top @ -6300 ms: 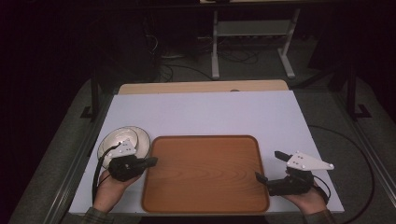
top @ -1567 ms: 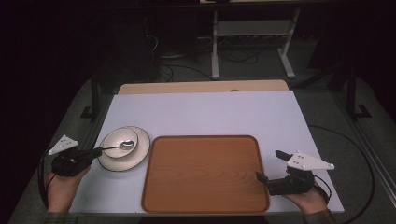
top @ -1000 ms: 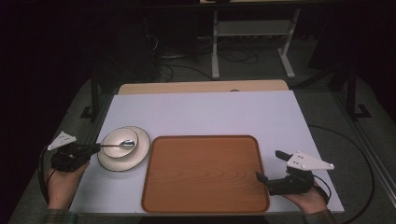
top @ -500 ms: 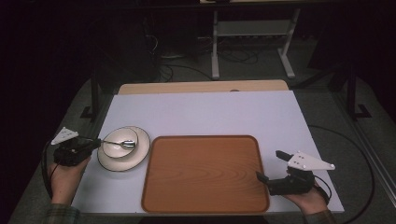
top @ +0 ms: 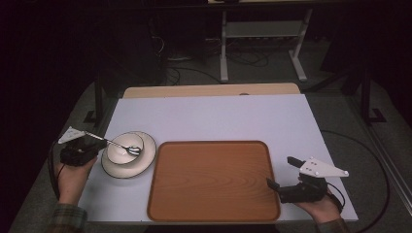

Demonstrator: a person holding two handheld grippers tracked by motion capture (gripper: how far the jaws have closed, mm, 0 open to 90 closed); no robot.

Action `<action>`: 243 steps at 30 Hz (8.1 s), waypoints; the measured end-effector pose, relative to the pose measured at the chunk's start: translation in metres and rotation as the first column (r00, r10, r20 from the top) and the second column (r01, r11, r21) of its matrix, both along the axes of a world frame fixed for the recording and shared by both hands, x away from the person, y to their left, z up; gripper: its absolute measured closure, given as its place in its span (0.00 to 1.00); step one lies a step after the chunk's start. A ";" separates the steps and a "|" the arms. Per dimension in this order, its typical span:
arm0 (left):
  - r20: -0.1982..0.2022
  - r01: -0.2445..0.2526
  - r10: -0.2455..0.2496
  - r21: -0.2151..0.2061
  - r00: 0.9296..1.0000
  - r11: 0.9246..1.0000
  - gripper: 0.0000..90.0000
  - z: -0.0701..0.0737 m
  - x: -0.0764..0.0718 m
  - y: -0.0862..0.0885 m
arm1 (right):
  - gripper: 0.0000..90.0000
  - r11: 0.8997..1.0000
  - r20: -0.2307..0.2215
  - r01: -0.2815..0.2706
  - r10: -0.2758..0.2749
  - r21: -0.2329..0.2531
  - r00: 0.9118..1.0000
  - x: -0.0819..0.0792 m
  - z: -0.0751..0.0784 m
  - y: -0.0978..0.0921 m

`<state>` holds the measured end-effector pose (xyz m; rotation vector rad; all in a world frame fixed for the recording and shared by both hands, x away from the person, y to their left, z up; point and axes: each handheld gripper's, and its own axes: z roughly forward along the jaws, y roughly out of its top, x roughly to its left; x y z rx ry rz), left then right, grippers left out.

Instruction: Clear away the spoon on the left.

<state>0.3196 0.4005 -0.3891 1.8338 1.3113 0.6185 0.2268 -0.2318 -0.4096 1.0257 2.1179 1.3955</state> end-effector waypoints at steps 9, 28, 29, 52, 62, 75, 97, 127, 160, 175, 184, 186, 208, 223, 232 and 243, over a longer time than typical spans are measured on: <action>0.004 -0.004 0.004 -0.007 1.000 1.000 0.99 -0.001 0.015 -0.003 | 0.00 1.000 -0.006 0.004 -0.004 0.000 1.000 0.000 -0.001 0.000; 0.016 -0.025 0.026 -0.031 1.000 0.999 0.94 -0.001 0.034 -0.005 | 0.00 1.000 -0.011 0.007 -0.007 -0.004 1.000 0.000 -0.001 0.000; 0.018 -0.024 0.025 -0.030 1.000 0.999 0.94 0.000 0.032 -0.004 | 0.00 1.000 -0.011 0.007 -0.007 -0.005 1.000 0.000 -0.001 -0.001; -0.036 0.057 -0.063 -0.143 0.997 0.988 0.61 -0.005 0.054 -0.009 | 0.00 1.000 -0.015 0.009 -0.009 -0.007 1.000 0.000 -0.002 -0.002; -0.036 0.066 -0.075 -0.188 0.997 0.980 0.72 -0.009 0.049 -0.005 | 0.00 1.000 -0.014 0.004 -0.004 -0.016 1.000 0.000 -0.002 0.000; -0.018 0.082 -0.087 -0.183 0.996 0.980 0.88 -0.008 0.047 -0.007 | 0.00 1.000 -0.010 0.003 -0.003 -0.022 1.000 0.000 -0.002 0.000; 0.050 0.142 -0.133 -0.257 0.990 0.956 0.99 0.010 0.031 -0.003 | 0.00 1.000 -0.009 0.005 -0.005 -0.021 1.000 -0.001 -0.002 0.000; 0.184 0.237 -0.192 -0.266 0.964 0.934 0.99 0.053 0.016 -0.020 | 0.00 1.000 -0.007 0.006 -0.006 -0.023 1.000 0.000 -0.002 -0.001; 0.122 0.445 -0.429 -0.196 0.895 0.874 0.99 0.059 0.012 -0.092 | 0.00 1.000 -0.007 0.005 -0.005 -0.021 1.000 0.000 -0.002 -0.001; 0.067 0.523 -0.520 -0.171 0.852 0.835 0.99 0.047 0.011 -0.129 | 0.00 1.000 -0.008 0.006 -0.006 -0.019 1.000 0.000 -0.002 -0.002; 0.013 0.563 -0.568 -0.146 0.823 0.813 0.99 0.035 0.010 -0.150 | 0.00 1.000 -0.009 0.008 -0.008 -0.016 1.000 0.000 -0.002 -0.002; -0.001 0.573 -0.578 -0.130 0.816 0.809 0.99 0.032 0.010 -0.154 | 0.00 1.000 -0.008 0.008 -0.008 -0.016 1.000 0.000 -0.002 -0.003; -0.088 0.617 -0.628 -0.125 0.773 0.777 0.99 0.008 0.012 -0.177 | 0.00 1.000 -0.007 0.005 -0.005 -0.021 1.000 0.000 -0.002 -0.002; -0.128 0.650 -0.661 -0.123 0.739 0.750 0.98 -0.006 0.011 -0.196 | 0.00 1.000 -0.009 0.002 -0.002 -0.023 1.000 0.000 -0.003 -0.001; -0.170 0.666 -0.676 -0.118 0.717 0.736 0.98 -0.019 0.012 -0.208 | 0.00 1.000 -0.010 0.000 -0.001 -0.025 1.000 0.000 -0.003 -0.001; -0.223 0.693 -0.691 -0.083 0.688 0.716 0.98 -0.031 0.011 -0.224 | 0.00 1.000 -0.012 0.001 -0.001 -0.026 1.000 0.000 -0.003 -0.001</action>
